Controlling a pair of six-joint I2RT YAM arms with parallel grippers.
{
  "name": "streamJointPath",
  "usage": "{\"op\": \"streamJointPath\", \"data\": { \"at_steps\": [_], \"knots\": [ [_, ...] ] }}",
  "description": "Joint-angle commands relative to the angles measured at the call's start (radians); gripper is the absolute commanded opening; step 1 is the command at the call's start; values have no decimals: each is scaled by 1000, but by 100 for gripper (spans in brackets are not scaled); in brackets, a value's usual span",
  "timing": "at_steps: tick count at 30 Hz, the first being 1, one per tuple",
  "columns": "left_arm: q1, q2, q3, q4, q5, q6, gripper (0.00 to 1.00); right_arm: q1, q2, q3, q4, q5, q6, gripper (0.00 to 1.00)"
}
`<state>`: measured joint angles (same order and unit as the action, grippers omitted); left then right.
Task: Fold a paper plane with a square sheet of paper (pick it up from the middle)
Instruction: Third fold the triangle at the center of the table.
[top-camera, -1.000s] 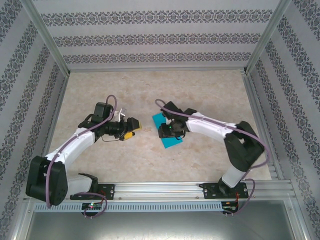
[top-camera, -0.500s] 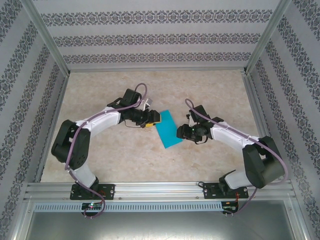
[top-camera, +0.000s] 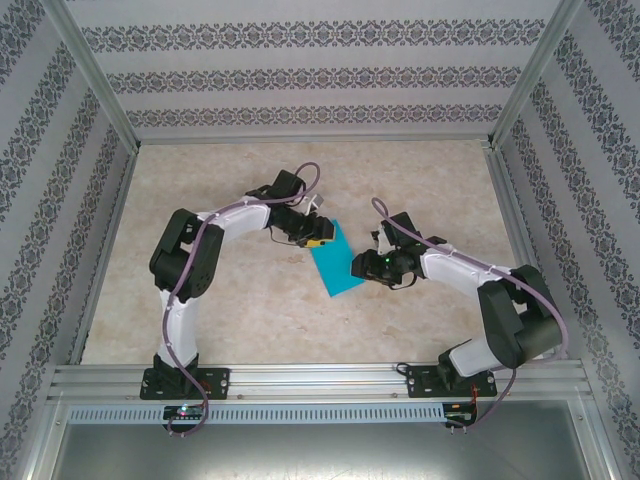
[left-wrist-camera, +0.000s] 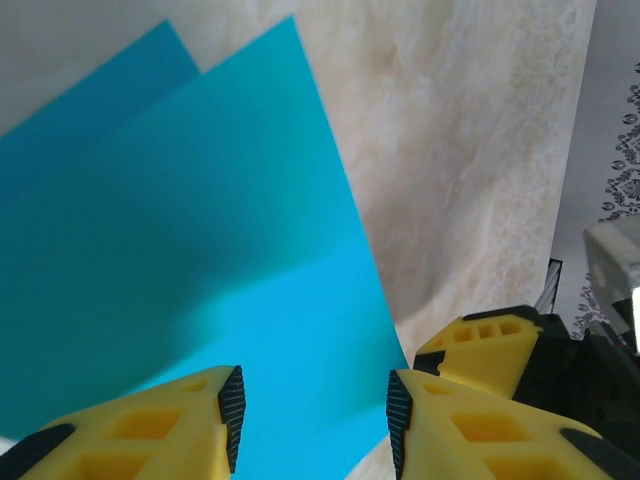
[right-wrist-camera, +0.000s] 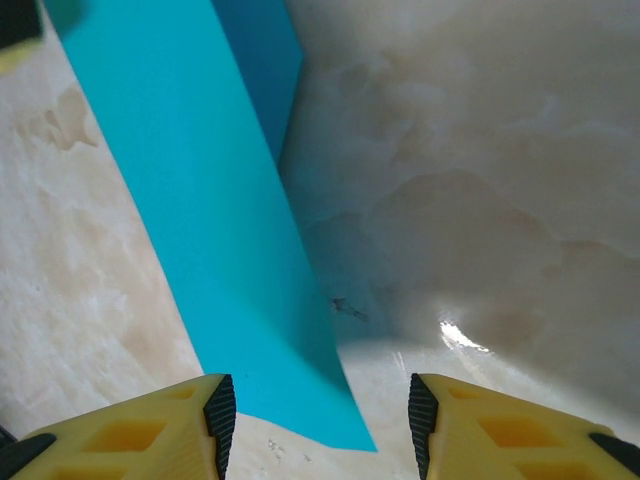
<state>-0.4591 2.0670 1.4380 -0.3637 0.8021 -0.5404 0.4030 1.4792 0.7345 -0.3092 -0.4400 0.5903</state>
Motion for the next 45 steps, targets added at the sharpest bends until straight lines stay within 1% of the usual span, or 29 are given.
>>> {"op": "streamJointPath", "data": {
  "at_steps": [1,4,11,15,21,32,40,45],
  "knots": [
    [-8,45,47,-96,-19,82,45,-3,26,11,11,-23,-22,51],
    [-7,82,70,-120,-29,101,45,1,49,16,37,-55,-15,48],
    [-7,116,79,-128,-35,110,45,1,57,17,78,-104,8,34],
    [-7,124,79,-136,-40,118,45,2,52,20,78,-106,17,26],
    [-7,130,68,-130,-44,120,45,13,35,23,78,-102,27,20],
    [-8,141,55,-127,-35,129,45,27,-13,44,55,-90,43,18],
    [-7,143,48,-123,-29,132,45,26,-38,51,53,-92,54,22],
    [-8,143,44,-122,-24,132,45,25,-28,51,55,-95,55,20]
  ]
}}
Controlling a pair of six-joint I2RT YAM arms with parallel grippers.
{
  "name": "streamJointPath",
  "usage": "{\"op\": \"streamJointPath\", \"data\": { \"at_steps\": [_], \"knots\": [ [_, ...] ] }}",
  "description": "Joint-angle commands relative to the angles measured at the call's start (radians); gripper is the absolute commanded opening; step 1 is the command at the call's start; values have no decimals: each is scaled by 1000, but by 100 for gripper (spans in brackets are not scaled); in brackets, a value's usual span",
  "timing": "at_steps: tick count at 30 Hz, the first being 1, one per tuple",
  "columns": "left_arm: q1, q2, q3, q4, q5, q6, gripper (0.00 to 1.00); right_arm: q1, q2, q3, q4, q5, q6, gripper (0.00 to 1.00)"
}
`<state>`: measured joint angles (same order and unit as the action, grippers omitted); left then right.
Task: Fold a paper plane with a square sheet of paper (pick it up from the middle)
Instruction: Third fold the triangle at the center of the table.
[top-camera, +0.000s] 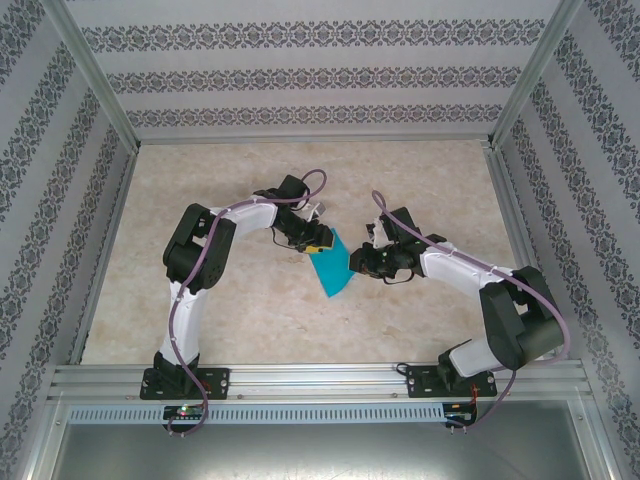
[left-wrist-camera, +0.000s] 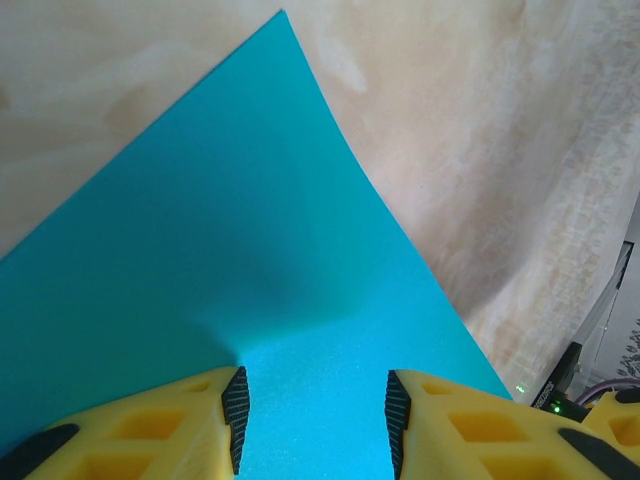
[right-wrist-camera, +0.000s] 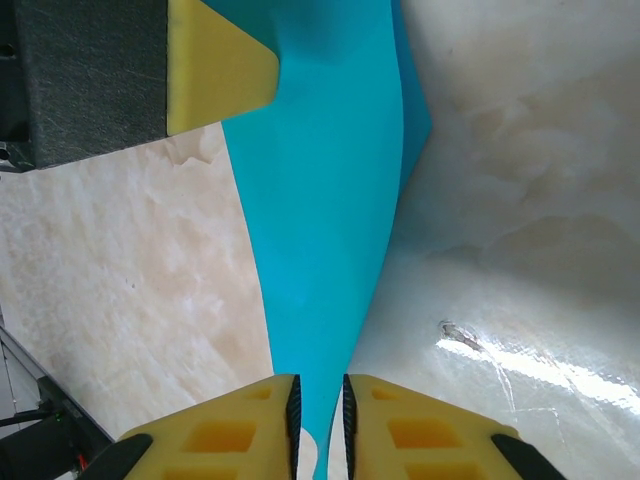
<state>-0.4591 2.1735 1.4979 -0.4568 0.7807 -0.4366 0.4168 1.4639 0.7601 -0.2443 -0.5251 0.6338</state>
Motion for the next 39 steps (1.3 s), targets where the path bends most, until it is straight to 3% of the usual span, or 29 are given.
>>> {"op": "streamJointPath", "data": {
  "at_steps": [1,17,30,39],
  "knots": [
    [-7,37,-15,-28,-2,29,45,10,-10,24,-8,-12,11,20],
    [-8,34,-20,-30,6,32,45,48,79,48,68,-47,48,0],
    [-8,34,-25,-29,16,30,45,62,194,41,315,-63,185,0],
    [-7,29,-33,-24,19,26,45,86,270,65,355,-47,208,0]
  ]
}}
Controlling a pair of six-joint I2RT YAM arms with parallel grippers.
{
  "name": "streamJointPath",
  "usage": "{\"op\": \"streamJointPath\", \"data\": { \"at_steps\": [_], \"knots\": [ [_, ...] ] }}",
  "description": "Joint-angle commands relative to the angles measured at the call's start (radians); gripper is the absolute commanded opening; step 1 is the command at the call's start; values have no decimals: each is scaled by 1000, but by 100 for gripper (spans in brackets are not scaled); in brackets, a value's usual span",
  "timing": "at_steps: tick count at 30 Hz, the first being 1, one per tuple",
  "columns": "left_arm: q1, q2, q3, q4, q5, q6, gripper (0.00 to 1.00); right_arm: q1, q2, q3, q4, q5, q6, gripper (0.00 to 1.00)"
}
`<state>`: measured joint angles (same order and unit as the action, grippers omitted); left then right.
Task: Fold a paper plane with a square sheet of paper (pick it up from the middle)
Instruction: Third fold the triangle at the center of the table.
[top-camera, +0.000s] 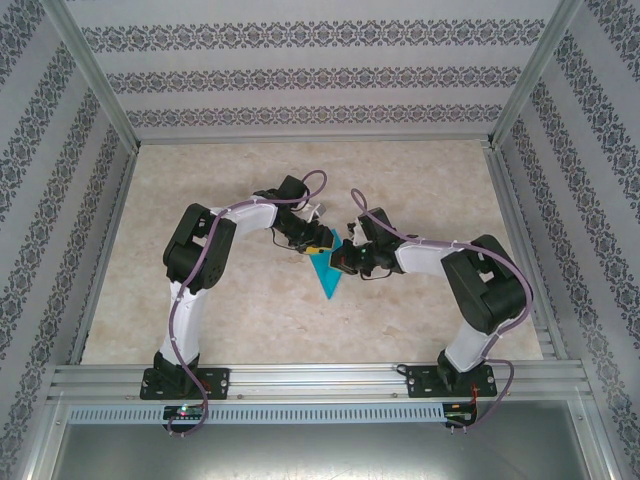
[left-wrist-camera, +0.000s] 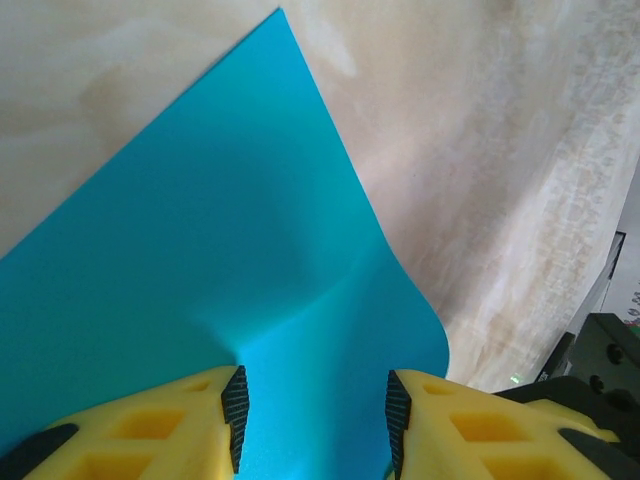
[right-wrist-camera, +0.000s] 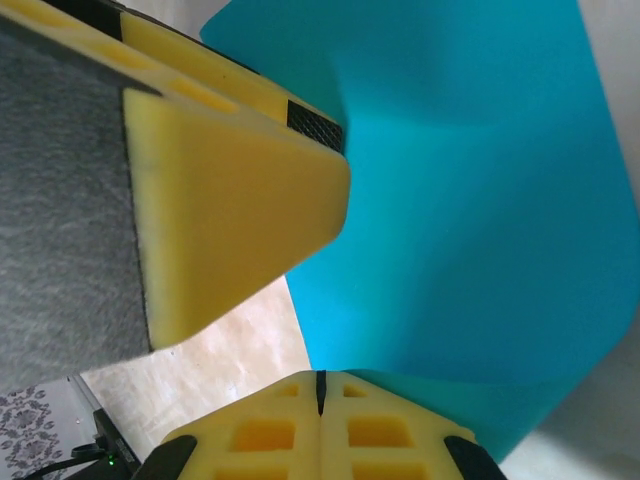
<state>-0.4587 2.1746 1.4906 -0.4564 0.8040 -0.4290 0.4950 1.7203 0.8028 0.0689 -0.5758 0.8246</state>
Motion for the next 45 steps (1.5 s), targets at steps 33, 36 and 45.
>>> {"op": "streamJointPath", "data": {
  "at_steps": [33,36,45],
  "knots": [
    [3,32,-43,3,16,7,45,39,87,74,-84,80,-53,0],
    [2,32,-43,4,16,7,45,39,91,76,-87,85,-54,0],
    [2,34,-45,12,23,1,45,43,98,79,-91,97,-58,0]
  ]
}}
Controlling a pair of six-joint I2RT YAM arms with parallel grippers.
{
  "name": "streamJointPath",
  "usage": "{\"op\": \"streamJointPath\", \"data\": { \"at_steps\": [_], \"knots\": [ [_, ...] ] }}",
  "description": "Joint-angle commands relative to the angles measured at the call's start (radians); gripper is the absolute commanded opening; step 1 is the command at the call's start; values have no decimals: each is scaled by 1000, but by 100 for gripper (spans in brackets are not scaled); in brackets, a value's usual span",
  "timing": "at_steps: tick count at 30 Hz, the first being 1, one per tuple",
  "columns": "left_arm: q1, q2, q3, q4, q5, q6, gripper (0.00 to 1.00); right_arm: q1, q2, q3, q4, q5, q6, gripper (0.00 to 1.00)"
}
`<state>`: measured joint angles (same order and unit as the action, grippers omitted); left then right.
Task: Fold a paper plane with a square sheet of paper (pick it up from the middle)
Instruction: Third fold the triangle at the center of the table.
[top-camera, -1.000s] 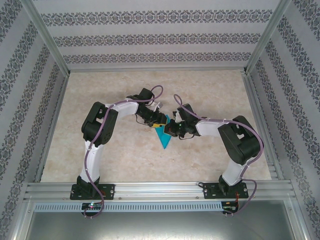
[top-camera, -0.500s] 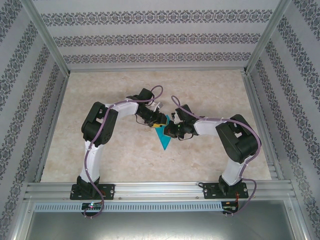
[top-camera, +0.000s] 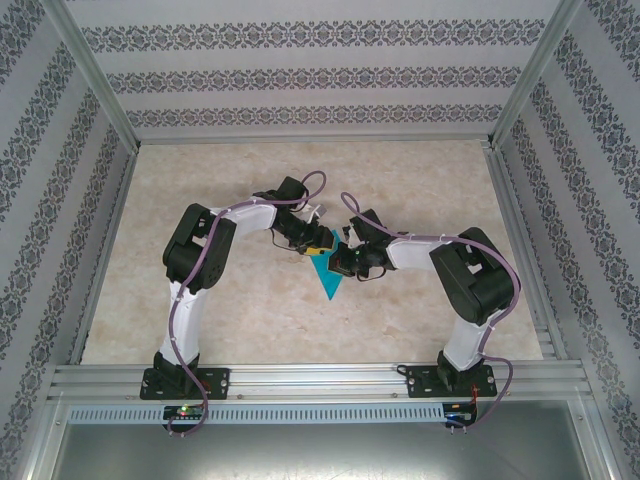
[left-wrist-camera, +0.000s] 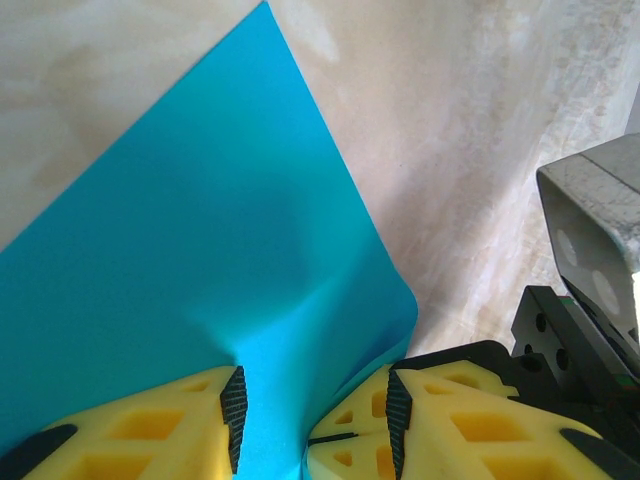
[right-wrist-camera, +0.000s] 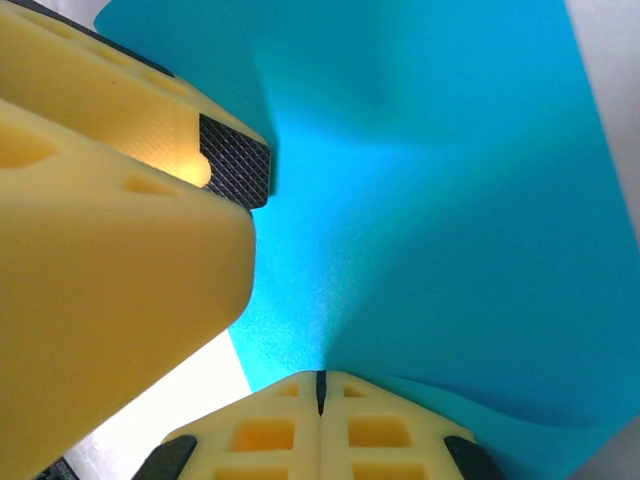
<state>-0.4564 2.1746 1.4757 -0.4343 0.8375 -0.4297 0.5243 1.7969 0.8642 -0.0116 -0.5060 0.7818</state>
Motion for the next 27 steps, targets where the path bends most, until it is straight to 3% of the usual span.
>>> {"op": "streamJointPath", "data": {
  "at_steps": [1,27],
  "knots": [
    [0,34,-30,-9,-10,2,45,15,22,17,-7,28,-13,0],
    [1,38,-28,0,9,-2,46,23,77,34,-84,46,-75,3]
  ]
}}
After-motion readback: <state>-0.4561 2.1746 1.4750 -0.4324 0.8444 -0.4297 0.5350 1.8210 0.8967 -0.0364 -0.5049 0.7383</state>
